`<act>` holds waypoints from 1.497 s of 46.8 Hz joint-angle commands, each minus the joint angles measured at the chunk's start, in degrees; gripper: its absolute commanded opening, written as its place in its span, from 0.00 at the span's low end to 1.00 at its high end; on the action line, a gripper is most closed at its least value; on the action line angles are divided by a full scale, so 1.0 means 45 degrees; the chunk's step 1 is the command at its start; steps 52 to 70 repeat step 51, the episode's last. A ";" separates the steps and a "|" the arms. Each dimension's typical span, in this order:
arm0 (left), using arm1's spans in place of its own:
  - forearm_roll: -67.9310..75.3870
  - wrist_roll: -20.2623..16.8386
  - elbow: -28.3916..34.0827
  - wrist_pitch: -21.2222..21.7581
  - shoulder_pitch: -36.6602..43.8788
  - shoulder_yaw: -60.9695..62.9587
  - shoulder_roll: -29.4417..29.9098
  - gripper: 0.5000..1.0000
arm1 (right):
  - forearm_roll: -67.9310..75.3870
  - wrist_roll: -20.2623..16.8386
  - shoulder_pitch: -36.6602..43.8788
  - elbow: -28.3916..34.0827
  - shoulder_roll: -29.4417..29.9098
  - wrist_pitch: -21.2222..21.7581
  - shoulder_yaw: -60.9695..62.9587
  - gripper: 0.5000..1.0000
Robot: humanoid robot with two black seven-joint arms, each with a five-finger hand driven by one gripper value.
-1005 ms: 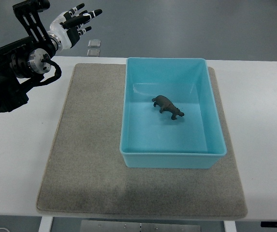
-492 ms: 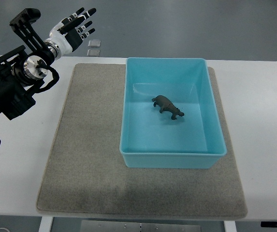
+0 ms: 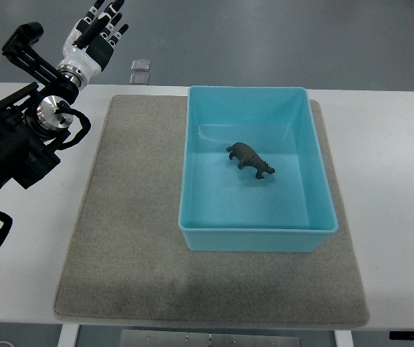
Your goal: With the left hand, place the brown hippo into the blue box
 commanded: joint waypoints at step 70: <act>0.0144 0.0001 0.0012 -0.0016 0.0139 -0.0207 0.0057 0.99 | 0.0156 -0.0078 -0.0037 0.1816 0.0000 0.0664 0.0136 0.87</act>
